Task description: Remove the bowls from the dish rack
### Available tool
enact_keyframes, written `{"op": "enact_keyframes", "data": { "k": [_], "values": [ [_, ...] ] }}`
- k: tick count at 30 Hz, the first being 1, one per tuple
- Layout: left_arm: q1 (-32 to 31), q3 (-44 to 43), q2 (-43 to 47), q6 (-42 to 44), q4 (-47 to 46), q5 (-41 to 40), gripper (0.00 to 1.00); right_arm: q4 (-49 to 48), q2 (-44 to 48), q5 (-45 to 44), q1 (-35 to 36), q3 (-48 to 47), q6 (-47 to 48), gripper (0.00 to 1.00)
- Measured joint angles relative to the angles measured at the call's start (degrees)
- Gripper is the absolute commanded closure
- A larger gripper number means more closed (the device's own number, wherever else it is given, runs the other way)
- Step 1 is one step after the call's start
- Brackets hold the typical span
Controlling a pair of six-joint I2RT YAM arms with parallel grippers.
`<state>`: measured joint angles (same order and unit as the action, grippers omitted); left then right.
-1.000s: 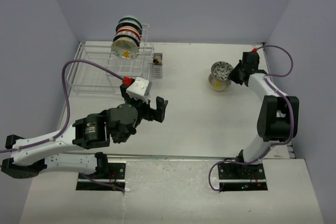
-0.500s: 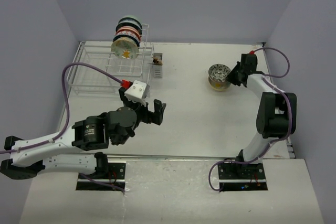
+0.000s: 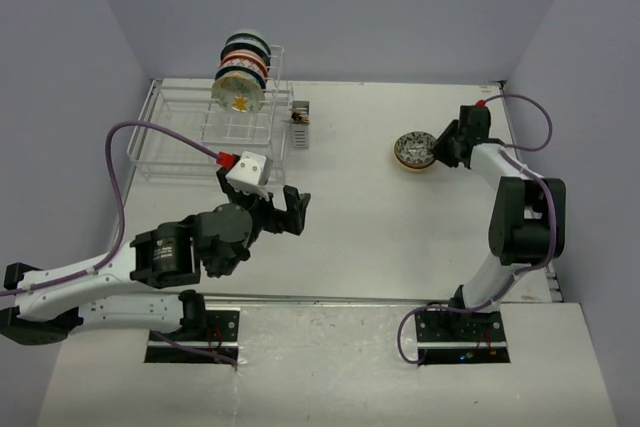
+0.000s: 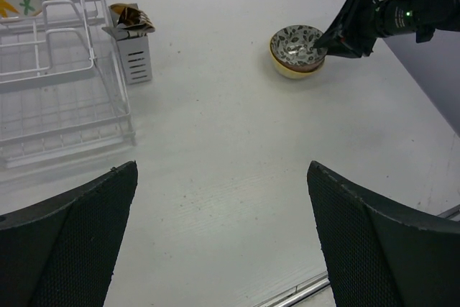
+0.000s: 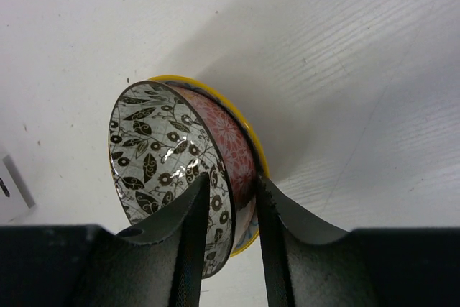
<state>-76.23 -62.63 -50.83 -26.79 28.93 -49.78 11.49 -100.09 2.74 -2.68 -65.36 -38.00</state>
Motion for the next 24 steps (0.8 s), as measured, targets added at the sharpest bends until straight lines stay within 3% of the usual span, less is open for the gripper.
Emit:
{"op": "enact_keyframes", "data": {
  "k": [8, 17, 21, 24],
  "values": [
    [2.93, 0.0, 0.07, -3.28, 2.56, -3.08, 0.02, 1.05, 4.68, -1.88, 0.0, 0.48, 0.0, 0.69],
    [13.4, -0.59, -2.21, -4.13, 1.77, -1.07, 0.0, 1.29, 6.03, -2.1, 0.0, 2.64, -0.2, 0.77],
    [24.52, -6.69, -7.52, -4.85, 1.2, 5.88, 0.0, 3.19, 10.14, -1.03, 0.0, 4.66, -0.17, 0.76],
    [34.53, -11.32, -10.14, -7.48, -0.37, 12.17, 0.0, 4.04, 19.19, 0.48, 0.0, 7.06, -0.13, 0.71]
  ]
}}
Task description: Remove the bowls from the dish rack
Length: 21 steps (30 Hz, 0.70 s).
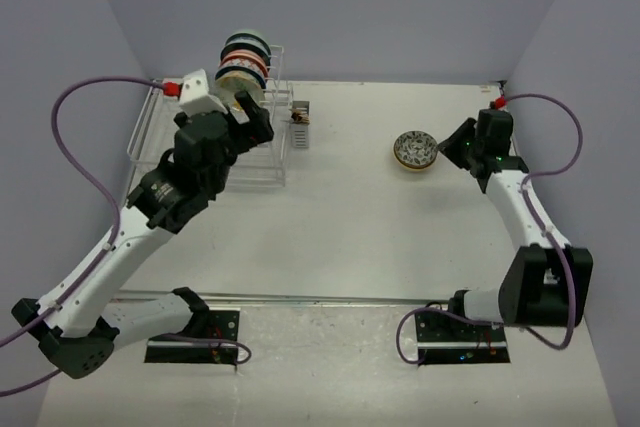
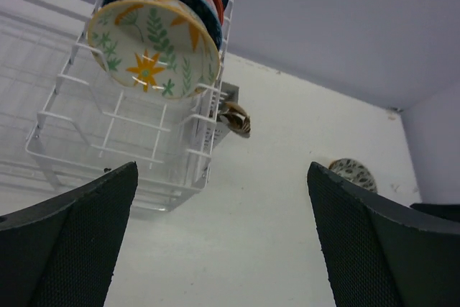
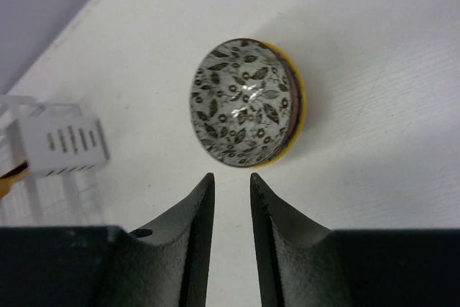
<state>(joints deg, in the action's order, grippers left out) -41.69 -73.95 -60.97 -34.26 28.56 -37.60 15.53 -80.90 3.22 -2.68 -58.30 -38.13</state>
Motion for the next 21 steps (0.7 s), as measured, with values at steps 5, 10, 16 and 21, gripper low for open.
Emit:
{"op": "enact_keyframes", "data": {
  "k": [5, 10, 16, 21],
  "values": [
    [13.66, -2.69, -1.81, -7.67, -6.49, 11.47, 0.01, 0.0, 16.9, 10.4, -0.11, 1.33, 0.98, 0.67],
    [20.96, -0.92, -4.87, -19.12, -14.05, 21.07, 0.03, -2.1, 21.64, 25.97, 0.02, 3.17, 0.39, 0.65],
    [25.38, 7.13, -6.67, -30.93, -22.86, 25.22, 0.07, -1.31, 27.67, 34.93, 0.0, 9.31, -1.92, 0.65],
    [26.49, 7.87, -9.11, -38.14, -26.97, 25.05, 0.18, -1.2, 38.03, 36.5, -0.02, 10.29, -2.8, 0.65]
  ]
}}
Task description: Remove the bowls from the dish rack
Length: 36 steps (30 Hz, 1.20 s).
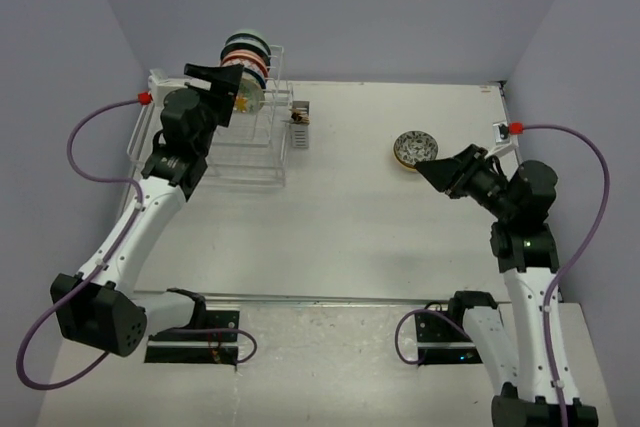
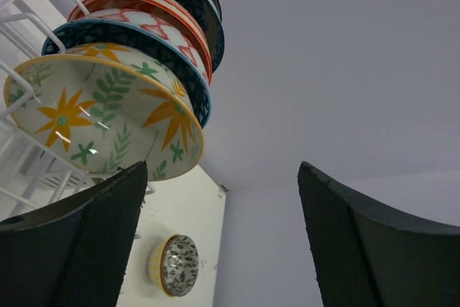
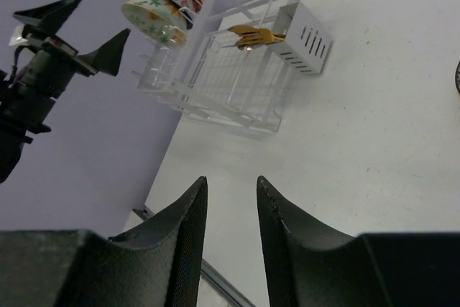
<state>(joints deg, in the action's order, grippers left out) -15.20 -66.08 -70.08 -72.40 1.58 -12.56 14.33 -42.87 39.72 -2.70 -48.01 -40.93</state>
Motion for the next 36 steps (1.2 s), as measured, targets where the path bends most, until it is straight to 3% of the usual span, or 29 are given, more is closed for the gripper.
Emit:
{"op": "enact_keyframes", "data": {
  "k": [7, 13, 17, 19, 25, 36],
  "values": [
    [0.15, 1.9, -2.97, -5.22, -5.62, -2.95, 0.37, 1.14, 8.11, -0.26, 0.02, 0.48, -0.07, 0.65],
    [0.15, 1.84, -7.32, -7.26, -7.26, -4.68, 0.44, 3.3, 9.62, -2.93, 0.0, 0.48, 0.68, 0.65],
    [0.17, 1.84, -8.2, -7.8, -8.15, -6.62, 0.6, 4.61, 10.01, -3.72, 0.02, 0.46, 1.38, 0.65],
    [0.17, 1.79, -8.35, -8.04, -9.38, -7.15, 0.77, 5.03, 10.08, -4.66, 0.0, 0.46, 1.75, 0.66],
    [0.02, 1.55, -8.24, -8.98, -10.99, -7.34, 1.0, 5.53, 10.32, -5.84, 0.0, 0.46, 2.43, 0.65],
    [-0.31, 3.8, -5.46, -9.03, -10.99, -6.32, 1.0, 5.64, 10.25, -6.19, 0.02, 0.09, 3.17, 0.65]
  ]
}}
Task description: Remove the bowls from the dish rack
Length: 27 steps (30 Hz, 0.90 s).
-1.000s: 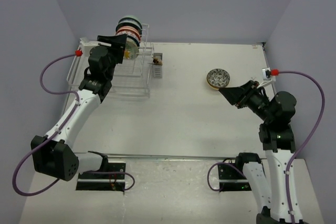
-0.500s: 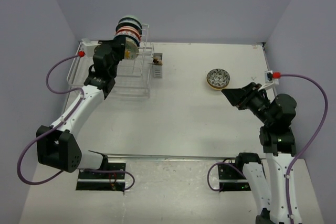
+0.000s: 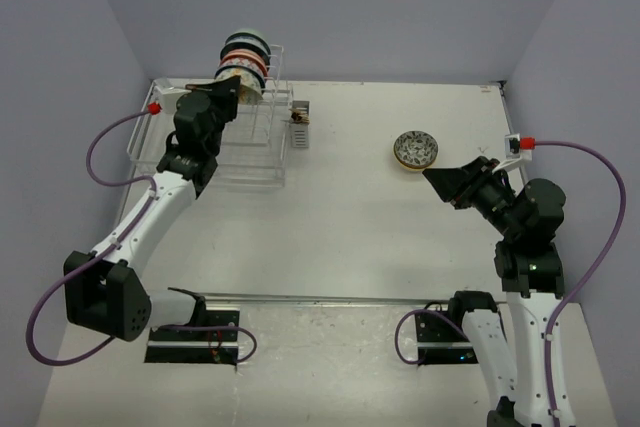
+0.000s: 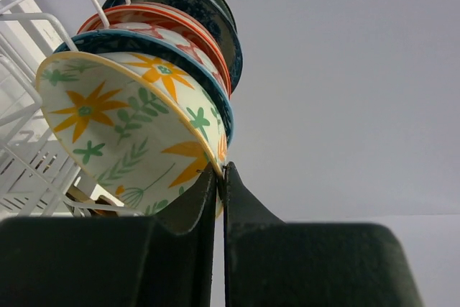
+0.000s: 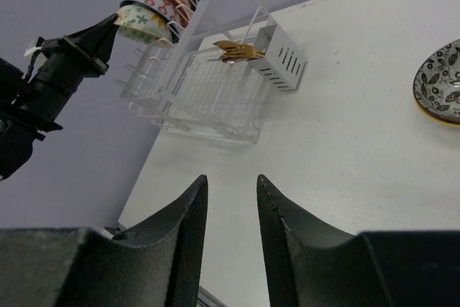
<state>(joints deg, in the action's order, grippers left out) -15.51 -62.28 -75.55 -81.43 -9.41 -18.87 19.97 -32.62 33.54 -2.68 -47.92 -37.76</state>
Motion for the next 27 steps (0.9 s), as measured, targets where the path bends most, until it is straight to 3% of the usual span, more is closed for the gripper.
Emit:
{"op": "enact_keyframes", "data": {
  "k": [19, 23, 27],
  "values": [
    [0.07, 9.46, 14.8, 0.83, -5.2, 0.61, 1.0, -0.04, -1.44, 0.0, -0.02, -1.6, 0.26, 0.63],
    [-1.68, 9.14, 17.11, 7.41, -3.28, 1.6, 1.0, 0.9, -2.89, 0.02, -0.02, -3.02, 0.68, 0.61],
    [-9.05, 3.15, 15.63, 19.08, 0.42, 3.23, 1.0, 3.32, -5.49, 0.0, -0.02, -6.73, 2.4, 0.57]
  ]
}}
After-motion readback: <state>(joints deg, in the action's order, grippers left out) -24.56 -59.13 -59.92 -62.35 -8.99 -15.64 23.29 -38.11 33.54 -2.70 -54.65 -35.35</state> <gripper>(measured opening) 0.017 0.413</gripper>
